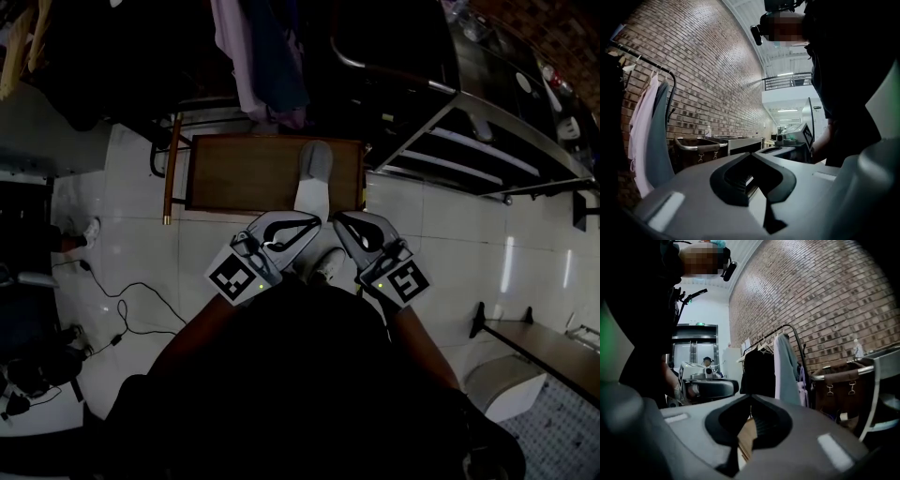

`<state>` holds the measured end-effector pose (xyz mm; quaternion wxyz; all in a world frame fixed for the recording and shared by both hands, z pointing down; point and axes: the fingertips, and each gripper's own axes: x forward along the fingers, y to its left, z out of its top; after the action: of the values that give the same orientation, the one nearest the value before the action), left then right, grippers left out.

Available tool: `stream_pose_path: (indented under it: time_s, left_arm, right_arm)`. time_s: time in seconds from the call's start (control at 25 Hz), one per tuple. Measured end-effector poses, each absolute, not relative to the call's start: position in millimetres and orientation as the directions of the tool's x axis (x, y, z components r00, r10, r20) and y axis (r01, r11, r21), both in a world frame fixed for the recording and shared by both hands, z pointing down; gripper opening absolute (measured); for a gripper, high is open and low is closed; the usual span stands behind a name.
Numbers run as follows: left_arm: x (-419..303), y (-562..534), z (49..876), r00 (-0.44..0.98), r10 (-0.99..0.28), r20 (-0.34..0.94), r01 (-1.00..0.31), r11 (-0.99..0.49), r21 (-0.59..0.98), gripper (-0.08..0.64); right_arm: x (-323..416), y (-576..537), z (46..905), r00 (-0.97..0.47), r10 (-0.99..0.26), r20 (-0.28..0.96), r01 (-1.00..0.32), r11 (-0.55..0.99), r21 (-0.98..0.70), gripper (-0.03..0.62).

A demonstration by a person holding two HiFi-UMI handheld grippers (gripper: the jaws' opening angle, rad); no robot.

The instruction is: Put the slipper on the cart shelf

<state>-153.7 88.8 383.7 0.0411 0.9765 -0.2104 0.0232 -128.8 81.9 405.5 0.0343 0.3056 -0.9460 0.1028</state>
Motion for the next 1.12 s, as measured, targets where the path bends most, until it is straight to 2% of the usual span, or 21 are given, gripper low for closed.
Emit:
stream_pose_path:
  time_s: [0.48, 0.72, 0.96, 1.12]
  left_arm:
    - [-129.8, 83.8, 396.7, 0.892, -0.425, 0.153, -0.437, -0.898, 0.052, 0.011]
    - [-139.8, 64.9, 410.6, 0.904, -0.399, 0.156, -0.416, -0.905, 0.093, 0.011]
    - [-165.1, 27.8, 427.1, 0.924, -0.358, 0.135, -0.374, -0.92, 0.118, 0.011]
    - [-187.0, 3.0, 438.6, 0.939, -0.322, 0.119, -0.336, -0.933, 0.13, 0.014]
  right_arm:
    - [-93.3, 72.9, 456.0, -0.818, -0.549, 0.169, -0.574, 0.766, -0.29, 0.005]
    - [-96.0, 61.5, 472.5, -0.791, -0.572, 0.217, -0.611, 0.722, -0.326, 0.006]
    - [-108.9, 41.1, 515.1, -0.737, -0.594, 0.324, -0.676, 0.652, -0.344, 0.011]
    - [-119.9, 32.5, 566.7, -0.682, -0.593, 0.427, -0.729, 0.506, -0.461, 0.026]
